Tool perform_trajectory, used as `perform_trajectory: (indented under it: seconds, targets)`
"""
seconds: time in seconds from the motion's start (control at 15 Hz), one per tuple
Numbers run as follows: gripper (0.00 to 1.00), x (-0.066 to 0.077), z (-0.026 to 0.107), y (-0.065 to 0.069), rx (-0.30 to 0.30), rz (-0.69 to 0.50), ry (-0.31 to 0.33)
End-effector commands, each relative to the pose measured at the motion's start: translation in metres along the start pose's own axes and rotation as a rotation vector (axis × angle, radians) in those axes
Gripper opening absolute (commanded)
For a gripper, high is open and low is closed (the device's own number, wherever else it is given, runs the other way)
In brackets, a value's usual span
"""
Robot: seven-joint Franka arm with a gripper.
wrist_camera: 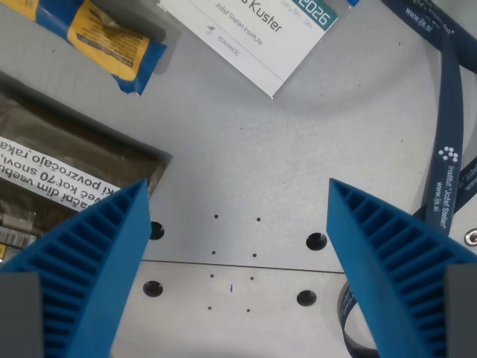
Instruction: Move above the blue bag
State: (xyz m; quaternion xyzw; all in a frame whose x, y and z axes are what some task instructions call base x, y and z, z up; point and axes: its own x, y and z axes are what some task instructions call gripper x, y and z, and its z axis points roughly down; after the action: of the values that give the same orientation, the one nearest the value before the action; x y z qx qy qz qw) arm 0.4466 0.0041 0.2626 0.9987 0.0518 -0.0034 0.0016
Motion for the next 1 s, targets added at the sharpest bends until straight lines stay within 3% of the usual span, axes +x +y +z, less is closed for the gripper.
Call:
perform_trajectory:
  seconds: [0.07,0.53,1.0]
  targets:
    - [1.00,0.0002,-0.0016,0.0000,0.000,0.000,0.004]
    - [1.00,0.0009,-0.0005,-0.0011,0.002,-0.043,0.004]
    - [1.00,0.0063,0.0076,-0.0089,0.011,-0.203,0.013]
